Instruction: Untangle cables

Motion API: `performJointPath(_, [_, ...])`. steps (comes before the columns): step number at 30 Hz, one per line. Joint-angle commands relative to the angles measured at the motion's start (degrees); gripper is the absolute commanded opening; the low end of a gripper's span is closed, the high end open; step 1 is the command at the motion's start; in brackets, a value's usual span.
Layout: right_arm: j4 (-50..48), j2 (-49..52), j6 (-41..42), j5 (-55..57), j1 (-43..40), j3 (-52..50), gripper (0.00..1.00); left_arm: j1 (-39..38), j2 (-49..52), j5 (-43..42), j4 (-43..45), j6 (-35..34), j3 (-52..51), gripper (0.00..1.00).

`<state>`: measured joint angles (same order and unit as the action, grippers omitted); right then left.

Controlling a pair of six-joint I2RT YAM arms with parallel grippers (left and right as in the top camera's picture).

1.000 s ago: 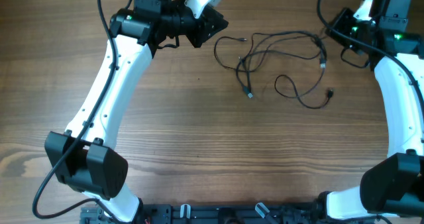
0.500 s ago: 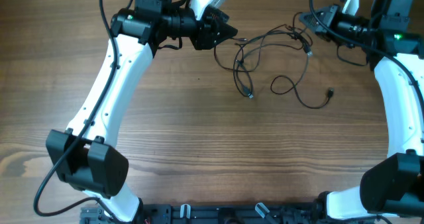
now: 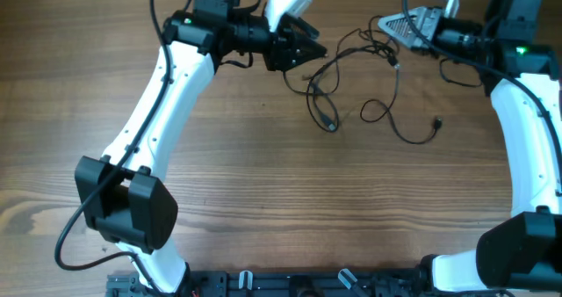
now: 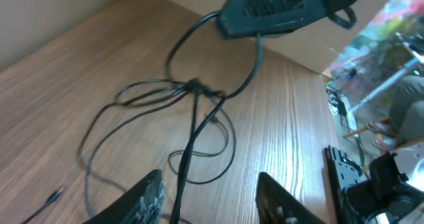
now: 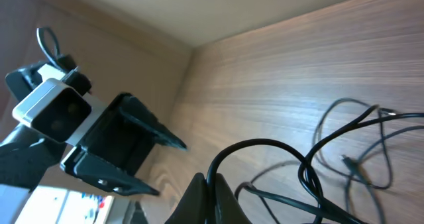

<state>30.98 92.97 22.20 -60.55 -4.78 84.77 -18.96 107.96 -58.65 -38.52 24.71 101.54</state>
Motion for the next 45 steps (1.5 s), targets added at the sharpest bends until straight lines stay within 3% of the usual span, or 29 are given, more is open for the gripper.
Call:
performJointPath(1, [-0.3, -1.8, -0.7, -2.5, 1.8, -0.1, 0.05, -1.9, 0.7, -2.0, 0.8, 2.1, 0.8, 0.43])
performJointPath(13, [-3.7, -1.8, 2.0, -4.2, 4.5, -0.1, 0.04, -3.1, 0.8, -1.6, 1.2, 2.1, 0.8, 0.45])
performJointPath(27, [-7.8, -2.1, 5.0, -7.0, 4.6, -0.1, 0.04, -3.4, 4.2, 0.2, 1.6, 2.1, 0.8, 0.38])
performJointPath(31, [-7.8, -2.1, 5.0, -7.1, 4.6, -0.1, 0.05, -3.4, 4.3, 0.2, 2.5, 2.0, 0.8, 0.33])
performJointPath(35, [-7.9, -2.1, 4.9, -7.2, 4.6, -0.1, 0.04, -3.4, 4.3, 0.2, 4.1, 1.8, 0.8, 0.04])
performJointPath(45, [-7.4, -2.1, 3.6, -6.7, 4.6, -0.1, 0.05, -3.3, 4.3, 0.2, 4.6, 1.8, 0.8, 0.04])
